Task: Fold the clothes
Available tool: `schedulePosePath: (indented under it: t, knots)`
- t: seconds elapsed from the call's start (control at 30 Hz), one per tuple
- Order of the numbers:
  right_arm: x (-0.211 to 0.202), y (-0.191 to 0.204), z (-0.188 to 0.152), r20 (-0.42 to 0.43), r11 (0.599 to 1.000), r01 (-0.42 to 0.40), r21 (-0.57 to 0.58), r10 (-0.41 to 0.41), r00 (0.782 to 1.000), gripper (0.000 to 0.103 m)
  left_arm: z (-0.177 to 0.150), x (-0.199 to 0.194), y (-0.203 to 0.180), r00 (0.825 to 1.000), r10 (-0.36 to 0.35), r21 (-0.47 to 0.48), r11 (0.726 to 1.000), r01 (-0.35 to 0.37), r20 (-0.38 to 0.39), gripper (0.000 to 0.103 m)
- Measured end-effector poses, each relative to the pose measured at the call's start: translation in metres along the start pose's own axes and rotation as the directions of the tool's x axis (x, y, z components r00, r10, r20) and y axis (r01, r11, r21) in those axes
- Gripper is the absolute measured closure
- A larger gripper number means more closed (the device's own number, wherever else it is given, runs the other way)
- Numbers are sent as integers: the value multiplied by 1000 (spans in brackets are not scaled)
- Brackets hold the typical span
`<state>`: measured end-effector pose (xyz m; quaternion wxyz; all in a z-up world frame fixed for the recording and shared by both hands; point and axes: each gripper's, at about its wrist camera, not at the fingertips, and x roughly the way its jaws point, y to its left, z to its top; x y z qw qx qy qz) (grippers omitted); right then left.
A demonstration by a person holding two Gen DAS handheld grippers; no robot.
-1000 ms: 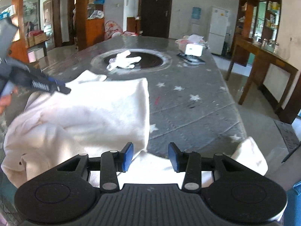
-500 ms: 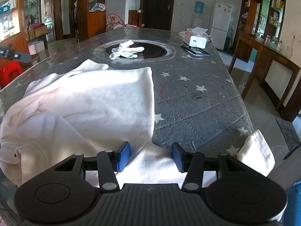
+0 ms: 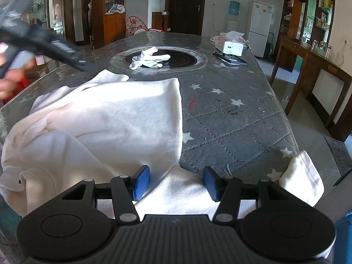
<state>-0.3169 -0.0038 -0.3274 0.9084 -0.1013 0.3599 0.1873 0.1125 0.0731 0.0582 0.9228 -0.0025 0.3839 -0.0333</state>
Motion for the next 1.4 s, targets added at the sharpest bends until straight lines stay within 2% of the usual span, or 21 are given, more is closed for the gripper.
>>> schedulePosePath:
  t: [0.17,0.3,0.43,0.5,0.57,0.87,1.17,1.3,1.4]
  knots:
    - [0,-2,-1,4,1000,-15,4,15,1000,46,12,43,-9,998,27,15,1000,-26,-57,57]
    - [1,-4,-2,6,1000,-24,6,24,1000,44,16,69,-12,994,55,19,998,-54,-93,57]
    - [1,-5,-2,7,1000,-30,5,29,1000,44,15,73,-12,994,81,27,997,-79,-75,62]
    - [1,-5,-2,8,1000,-30,5,30,1000,43,12,58,-3,995,90,5,996,-90,-49,84]
    - [1,-5,-2,9,1000,-29,4,29,1000,43,10,43,6,995,100,-17,995,-101,-22,95]
    - [0,-2,-2,17,1000,-9,-9,9,1000,43,-1,-28,48,984,152,-119,983,-141,97,97]
    - [-5,5,1,34,999,29,-36,-28,999,42,-49,-154,100,939,242,-246,952,-181,246,97]
    - [-21,18,8,73,996,2,-85,4,997,42,-78,-192,114,925,277,-284,937,-202,259,97]
    - [-30,30,12,79,991,-62,-119,72,994,42,-101,-208,125,923,305,-320,921,-223,234,97]
